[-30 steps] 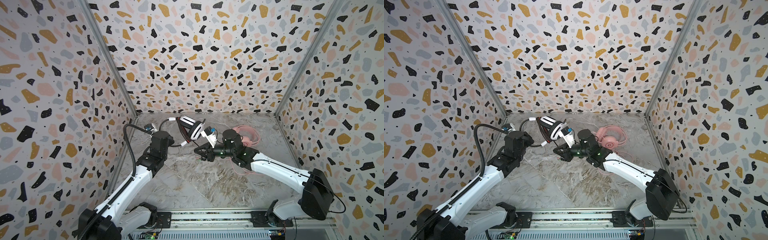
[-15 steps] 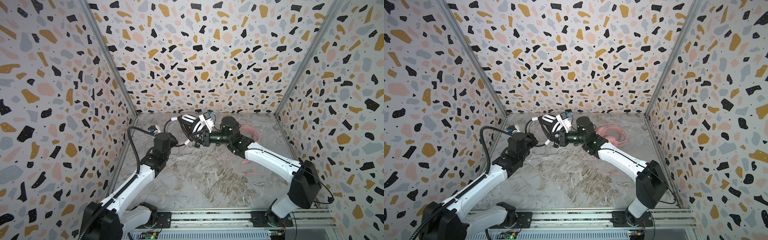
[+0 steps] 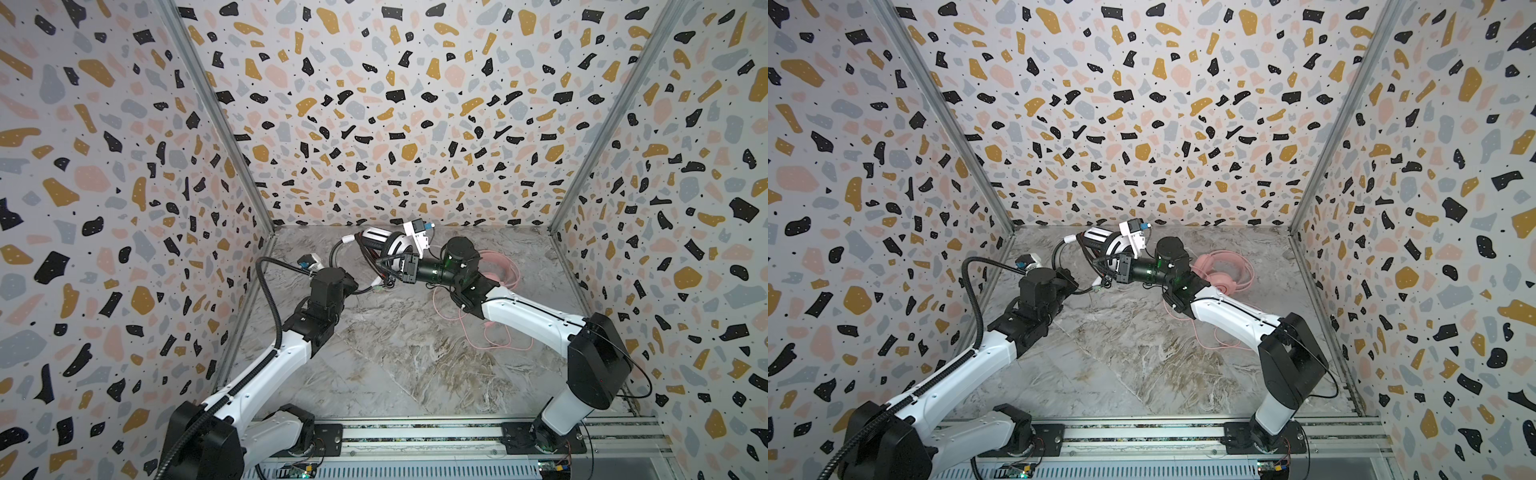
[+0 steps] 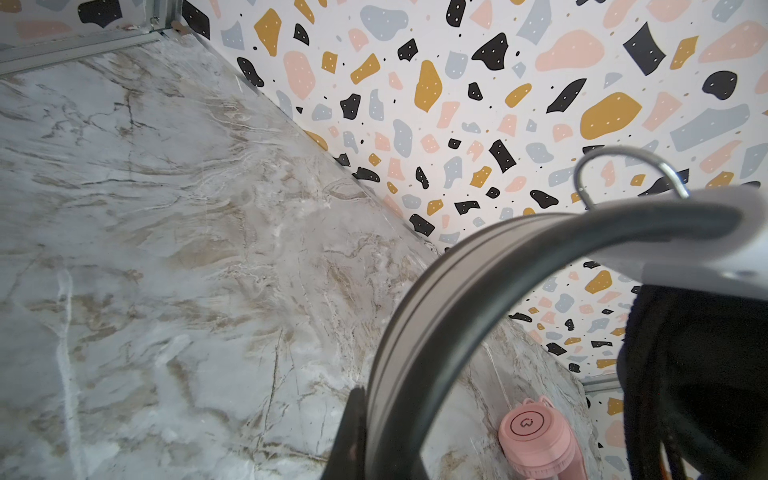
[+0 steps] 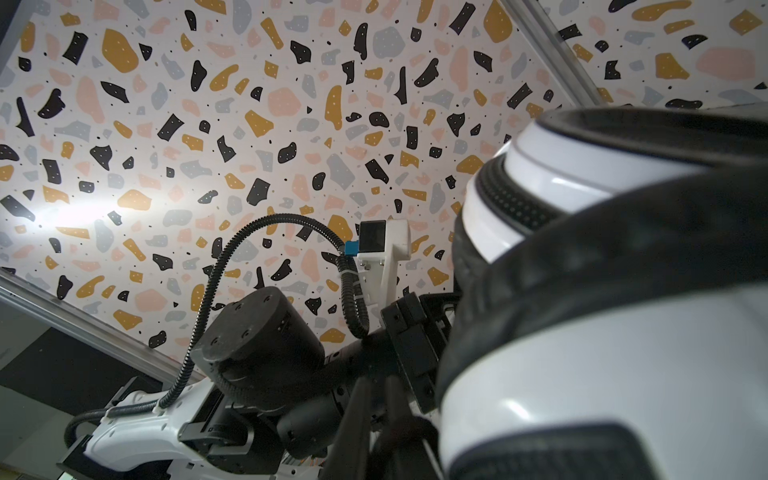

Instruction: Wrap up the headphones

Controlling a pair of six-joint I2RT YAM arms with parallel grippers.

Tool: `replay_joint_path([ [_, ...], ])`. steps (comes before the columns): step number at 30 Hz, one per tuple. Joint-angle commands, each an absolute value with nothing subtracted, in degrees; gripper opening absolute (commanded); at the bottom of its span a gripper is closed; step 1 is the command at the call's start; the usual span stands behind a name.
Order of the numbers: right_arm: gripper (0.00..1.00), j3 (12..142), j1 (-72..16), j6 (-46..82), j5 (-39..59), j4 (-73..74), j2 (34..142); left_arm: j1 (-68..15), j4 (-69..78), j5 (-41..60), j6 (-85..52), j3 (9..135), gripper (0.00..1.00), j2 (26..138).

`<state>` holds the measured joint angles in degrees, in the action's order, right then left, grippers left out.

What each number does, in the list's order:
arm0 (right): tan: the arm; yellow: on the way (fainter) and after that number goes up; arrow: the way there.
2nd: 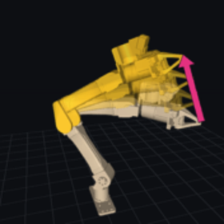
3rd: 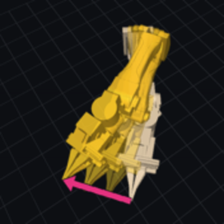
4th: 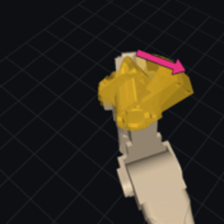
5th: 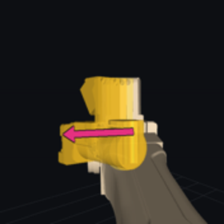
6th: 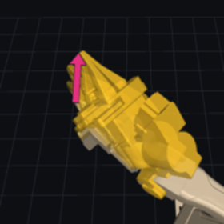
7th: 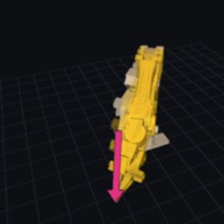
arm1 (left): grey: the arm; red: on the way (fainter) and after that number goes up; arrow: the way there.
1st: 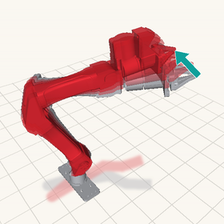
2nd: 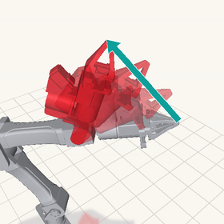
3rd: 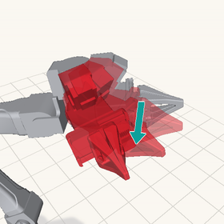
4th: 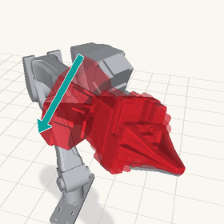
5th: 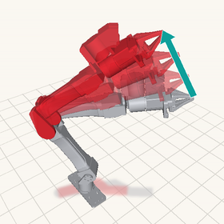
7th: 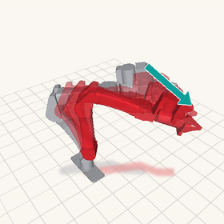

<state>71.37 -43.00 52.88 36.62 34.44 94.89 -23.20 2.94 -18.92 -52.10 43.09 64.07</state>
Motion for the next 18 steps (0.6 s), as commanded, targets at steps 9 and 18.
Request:
replay_joint_path([
  [9, 0.11, 71.5, -44.7, 48.6, 20.4, 44.2, 96.2, -26.4, -2.6, -15.0, -45.9, 41.0, 0.0, 62.3],
  [18, 0.1, 70.1, -44.8, 50.3, 17.6, 46.6, 96.9, -26.4, -3.1, -14.8, -44.7, 39.1, 0.0, 63.7],
])
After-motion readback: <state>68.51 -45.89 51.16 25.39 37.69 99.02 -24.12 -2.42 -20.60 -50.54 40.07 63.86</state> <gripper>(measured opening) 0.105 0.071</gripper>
